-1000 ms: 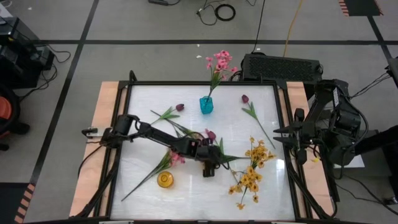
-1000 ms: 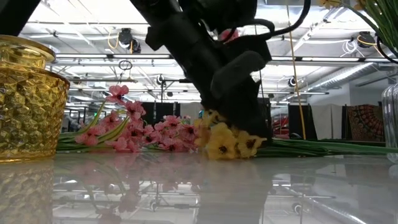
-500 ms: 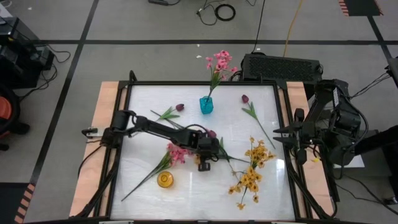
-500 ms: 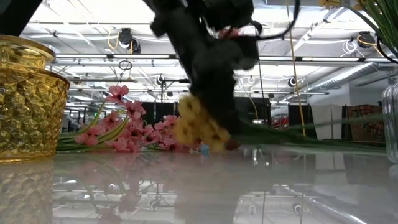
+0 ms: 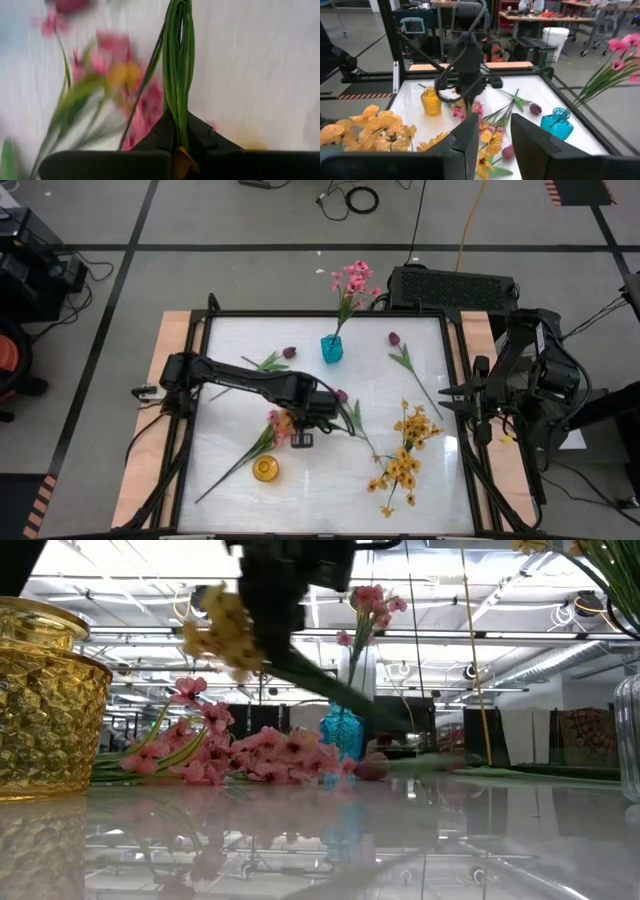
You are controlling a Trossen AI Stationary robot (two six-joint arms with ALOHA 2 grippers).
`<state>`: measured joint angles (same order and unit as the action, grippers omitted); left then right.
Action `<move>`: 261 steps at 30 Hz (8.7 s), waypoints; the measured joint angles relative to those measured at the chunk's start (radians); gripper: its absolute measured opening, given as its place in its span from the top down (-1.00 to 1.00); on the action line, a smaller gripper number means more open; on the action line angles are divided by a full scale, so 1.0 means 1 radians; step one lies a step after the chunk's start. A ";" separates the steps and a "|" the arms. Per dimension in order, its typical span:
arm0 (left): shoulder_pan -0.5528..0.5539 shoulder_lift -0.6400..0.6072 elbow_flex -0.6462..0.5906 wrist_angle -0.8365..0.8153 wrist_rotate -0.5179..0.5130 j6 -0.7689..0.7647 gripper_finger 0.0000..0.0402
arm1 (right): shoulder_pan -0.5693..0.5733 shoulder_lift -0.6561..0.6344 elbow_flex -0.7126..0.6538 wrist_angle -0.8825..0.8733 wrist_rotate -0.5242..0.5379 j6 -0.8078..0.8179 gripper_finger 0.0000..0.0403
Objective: Sort flowers into vase by color
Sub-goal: Put the yellow flowers into the transparent vase
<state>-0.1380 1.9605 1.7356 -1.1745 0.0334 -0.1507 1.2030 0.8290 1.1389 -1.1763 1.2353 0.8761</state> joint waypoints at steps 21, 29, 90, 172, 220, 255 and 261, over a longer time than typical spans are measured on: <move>-0.003 -0.126 0.155 -0.318 0.080 -0.054 0.91 | -0.091 0.053 0.000 0.000 0.101 -0.002 0.48; 0.000 -0.181 0.286 -0.308 -0.088 -0.043 0.91 | -0.127 0.060 0.000 0.005 0.101 -0.009 0.48; -0.027 -0.099 0.332 0.006 -0.386 0.054 0.91 | -0.942 0.643 0.142 0.657 -0.553 -0.945 -0.05; -0.113 -0.189 0.042 0.927 -0.614 0.204 -0.43 | -1.007 0.172 -0.295 1.797 -1.107 -0.987 1.00; 0.082 -0.196 -0.057 1.075 0.068 0.264 0.58 | -1.005 0.322 -0.295 1.834 -1.239 -0.986 0.95; -0.064 -0.152 -0.057 1.296 -0.300 0.248 -0.25 | -0.951 0.153 -0.641 2.099 -1.214 -0.969 0.97; -0.064 -0.148 -0.056 1.374 -0.295 0.292 -0.25 | -0.945 0.194 -0.641 2.117 -1.201 -0.989 0.97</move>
<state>-0.2024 1.8126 1.6794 0.1992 -0.2620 0.1410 0.2581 1.0234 0.4980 0.9404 0.0346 -0.1133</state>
